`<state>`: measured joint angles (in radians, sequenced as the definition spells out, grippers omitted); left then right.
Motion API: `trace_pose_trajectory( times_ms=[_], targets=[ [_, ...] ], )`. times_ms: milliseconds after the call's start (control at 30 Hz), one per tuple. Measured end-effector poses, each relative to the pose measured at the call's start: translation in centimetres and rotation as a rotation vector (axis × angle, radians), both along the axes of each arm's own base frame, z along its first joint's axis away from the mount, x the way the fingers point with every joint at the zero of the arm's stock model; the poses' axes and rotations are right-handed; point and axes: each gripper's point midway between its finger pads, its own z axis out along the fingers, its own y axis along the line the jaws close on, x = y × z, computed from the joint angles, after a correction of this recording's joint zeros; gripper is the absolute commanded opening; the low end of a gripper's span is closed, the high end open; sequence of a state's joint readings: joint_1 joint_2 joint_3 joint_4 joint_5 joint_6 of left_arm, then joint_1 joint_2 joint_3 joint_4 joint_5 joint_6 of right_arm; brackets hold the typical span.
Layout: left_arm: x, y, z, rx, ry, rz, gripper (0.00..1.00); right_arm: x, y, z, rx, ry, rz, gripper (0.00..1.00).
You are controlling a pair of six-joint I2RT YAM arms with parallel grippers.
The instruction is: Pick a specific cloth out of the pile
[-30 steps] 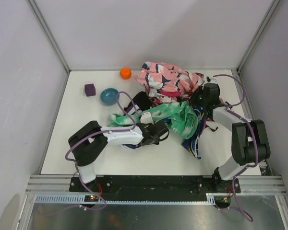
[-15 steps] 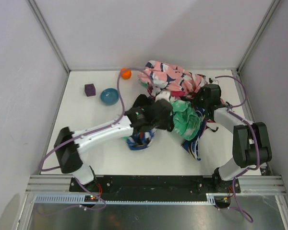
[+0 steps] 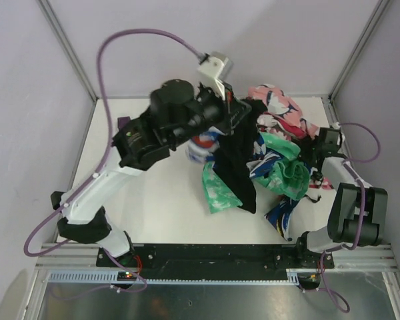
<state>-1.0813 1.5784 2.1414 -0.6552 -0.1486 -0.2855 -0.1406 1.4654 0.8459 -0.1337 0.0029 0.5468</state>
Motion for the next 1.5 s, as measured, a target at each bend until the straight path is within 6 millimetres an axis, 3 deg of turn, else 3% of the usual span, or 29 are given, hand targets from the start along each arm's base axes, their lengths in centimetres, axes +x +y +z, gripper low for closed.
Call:
trace_pose_trajectory(
  times_ms=[267,433,667,900,1000,1100,1267,1433,1500],
  targets=[
    [0.4,6.4,12.2,-0.202,-0.264,0.172,0.01,-3.3,-7.4,-0.9,0.004,0.070,-0.208,0.00],
    [-0.1,11.2,16.7,-0.282,-0.364,0.286,0.01,-4.4,-10.0,-1.0,0.003,0.081,-0.287,0.00],
    [0.0,16.4,19.2,-0.304,-0.436,0.445,0.01,-5.4,-11.6,-0.8,-0.018,0.088,-0.346,0.00],
    [2.8,18.4,17.3,-0.191,-0.445,0.636,0.01,-5.5,-11.2,0.0,-0.096,0.087,-0.326,0.00],
    [5.4,19.6,15.1,-0.112,-0.428,0.747,0.01,-5.6,-11.1,0.1,-0.111,0.092,-0.323,0.01],
    [7.9,20.6,11.1,-0.013,-0.383,0.825,0.01,-5.6,-10.9,0.3,-0.126,0.091,-0.318,0.08],
    [9.4,21.7,-0.5,0.103,-0.212,0.839,0.01,-6.0,-10.1,1.4,-0.156,0.073,-0.282,0.35],
    [7.2,23.2,-13.5,0.113,0.006,0.834,0.01,-6.9,-9.1,3.5,-0.244,0.054,-0.216,0.86],
    [6.0,23.5,-18.4,0.096,0.098,0.820,0.01,-7.1,-8.3,4.8,-0.293,0.035,-0.177,0.96]
  ],
)
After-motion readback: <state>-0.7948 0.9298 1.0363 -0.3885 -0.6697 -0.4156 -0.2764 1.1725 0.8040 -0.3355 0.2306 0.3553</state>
